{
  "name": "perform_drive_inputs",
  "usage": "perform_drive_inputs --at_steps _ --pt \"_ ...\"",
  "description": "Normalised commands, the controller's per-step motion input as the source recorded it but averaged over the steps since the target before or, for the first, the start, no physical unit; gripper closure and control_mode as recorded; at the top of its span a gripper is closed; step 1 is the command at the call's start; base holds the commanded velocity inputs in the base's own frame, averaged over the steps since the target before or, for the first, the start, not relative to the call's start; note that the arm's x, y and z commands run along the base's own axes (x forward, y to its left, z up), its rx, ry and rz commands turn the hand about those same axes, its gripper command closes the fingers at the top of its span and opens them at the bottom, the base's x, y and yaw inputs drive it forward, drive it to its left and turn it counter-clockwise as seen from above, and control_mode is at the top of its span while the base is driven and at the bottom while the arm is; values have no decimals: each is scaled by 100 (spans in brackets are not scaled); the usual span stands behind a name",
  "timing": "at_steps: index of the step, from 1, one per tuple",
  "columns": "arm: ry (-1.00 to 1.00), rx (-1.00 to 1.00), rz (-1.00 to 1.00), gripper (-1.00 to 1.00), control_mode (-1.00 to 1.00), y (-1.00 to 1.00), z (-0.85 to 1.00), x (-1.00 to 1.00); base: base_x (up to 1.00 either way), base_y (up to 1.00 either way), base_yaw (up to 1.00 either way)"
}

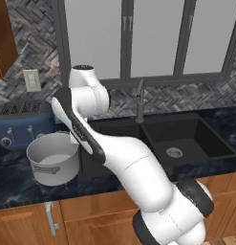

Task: Dump the squash from the pot into the sink. Then turn on the water and wash the squash. Then turn off the water and put the squash back in the pot.

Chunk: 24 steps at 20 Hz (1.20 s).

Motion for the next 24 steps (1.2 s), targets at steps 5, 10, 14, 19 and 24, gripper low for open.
perform_drive_inputs --at_steps 5,10,14,19,24 --pt "0 15 -43 -100 -100 -100 2 -34 0 0 0" --pt "0 12 -51 -100 -100 -96 0 -27 0 0 0" --pt "0 8 -55 -100 -100 -89 0 -5 0 0 0" --pt "0 3 -56 -100 -100 -74 0 6 0 0 0" --pt "0 0 -57 -100 -100 -57 0 37 0 0 0"
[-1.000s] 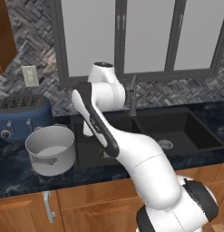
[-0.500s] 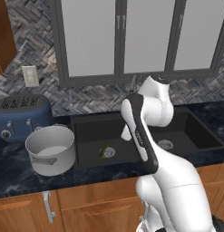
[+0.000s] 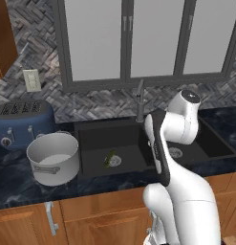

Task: Dump the squash from the pot into the sink. Then turn on the water and wash the squash. Then turn off the water and put the squash back in the pot.

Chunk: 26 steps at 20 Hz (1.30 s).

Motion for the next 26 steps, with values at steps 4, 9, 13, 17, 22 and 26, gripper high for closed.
perform_drive_inputs --at_steps 4,9,13,17,22,26 --pt "0 0 -54 -100 -100 -44 3 41 0 0 0" --pt "0 3 -45 -100 -100 -34 5 40 0 0 0" --pt "-4 13 -34 -100 -100 -20 1 48 0 0 0" --pt "-7 21 -26 -100 -100 -14 2 49 0 0 0" --pt "-10 22 -23 -100 -100 -7 3 42 0 0 0" --pt "-9 18 -25 -100 -100 -1 1 39 0 0 0"
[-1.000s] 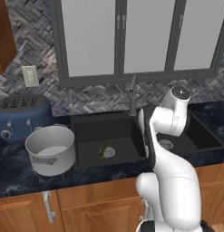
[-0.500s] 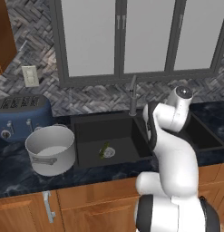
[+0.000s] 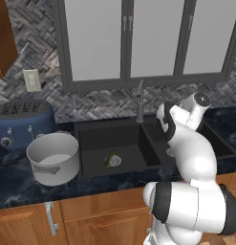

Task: Dump the squash from the pot into the sink. Then turn on the water and wash the squash. Then turn off the water and put the squash back in the pot.

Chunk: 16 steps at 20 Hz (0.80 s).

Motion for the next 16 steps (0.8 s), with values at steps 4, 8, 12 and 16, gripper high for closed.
perform_drive_inputs --at_steps 4,8,12,16 --pt "-6 14 -27 -100 -100 0 8 33 0 0 0" --pt "-3 12 -27 -100 -100 0 17 25 0 0 0" --pt "0 14 -27 -100 -100 0 27 31 0 0 0" --pt "0 18 -23 -100 -100 0 36 42 0 0 0"
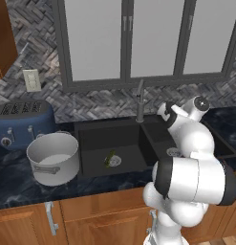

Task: Dump the squash from the pot into the sink. Then turn on the water and wash the squash. Then turn off the water and put the squash back in the pot.

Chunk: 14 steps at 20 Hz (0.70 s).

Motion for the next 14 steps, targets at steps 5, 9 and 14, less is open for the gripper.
perform_drive_inputs --at_steps 5,9,14 --pt "0 21 -18 -100 -100 0 44 37 0 0 0" --pt "0 20 -17 -100 -100 1 37 22 0 0 0" --pt "0 18 -17 -100 -100 14 18 25 0 0 0"
